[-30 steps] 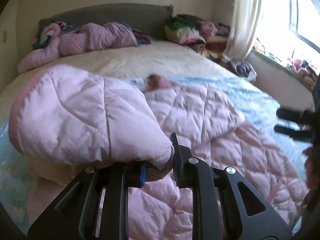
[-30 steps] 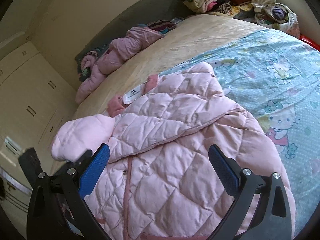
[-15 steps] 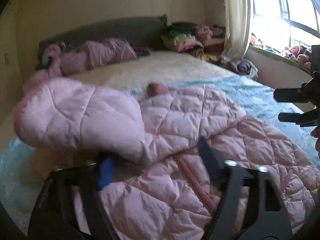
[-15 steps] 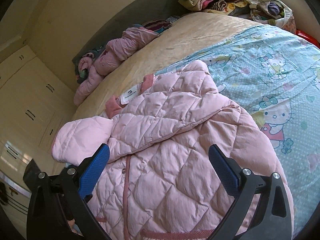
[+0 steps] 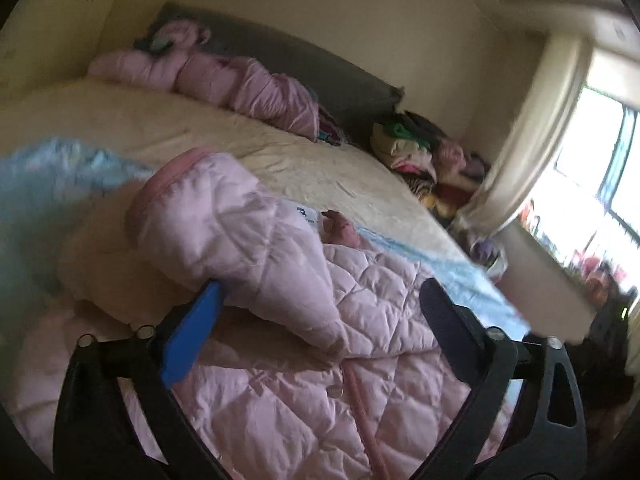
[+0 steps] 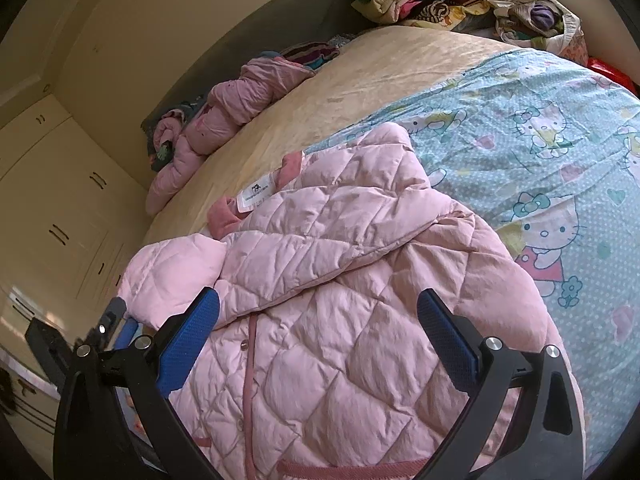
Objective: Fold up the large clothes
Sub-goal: 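Open the left gripper to release the folded sleeve, then grasp the folded sleeve's cuff again with the left gripper, then grasp the ribbed cuff with the right gripper, drag it straight, release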
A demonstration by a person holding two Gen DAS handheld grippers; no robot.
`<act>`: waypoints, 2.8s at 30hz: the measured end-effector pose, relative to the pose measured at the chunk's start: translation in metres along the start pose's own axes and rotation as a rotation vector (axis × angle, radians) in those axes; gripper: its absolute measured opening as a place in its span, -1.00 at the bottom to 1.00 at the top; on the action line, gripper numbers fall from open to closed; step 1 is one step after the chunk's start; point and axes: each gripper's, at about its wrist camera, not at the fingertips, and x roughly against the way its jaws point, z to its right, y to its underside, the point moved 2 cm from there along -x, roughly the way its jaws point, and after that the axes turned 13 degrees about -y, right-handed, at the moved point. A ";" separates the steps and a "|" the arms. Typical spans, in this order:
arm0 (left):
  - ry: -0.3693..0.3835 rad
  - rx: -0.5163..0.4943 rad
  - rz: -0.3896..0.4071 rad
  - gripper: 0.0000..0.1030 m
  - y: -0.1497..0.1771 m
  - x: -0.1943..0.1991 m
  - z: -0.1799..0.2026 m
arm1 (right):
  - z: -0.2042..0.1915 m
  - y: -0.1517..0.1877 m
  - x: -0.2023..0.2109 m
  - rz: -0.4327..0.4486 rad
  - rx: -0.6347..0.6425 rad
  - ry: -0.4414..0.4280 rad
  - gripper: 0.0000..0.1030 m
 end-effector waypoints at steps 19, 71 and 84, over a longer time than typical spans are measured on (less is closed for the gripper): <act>0.242 -0.307 -0.155 -0.84 0.048 -0.017 0.092 | 0.002 -0.005 0.006 0.024 0.008 0.021 0.92; -0.381 0.034 -0.059 0.82 -0.053 -0.013 -0.119 | -0.132 -0.110 -0.066 0.043 0.601 0.008 -0.90; -0.334 -0.107 -0.097 0.82 -0.035 -0.041 -0.072 | -0.058 -0.117 -0.105 -0.010 0.429 0.093 -0.91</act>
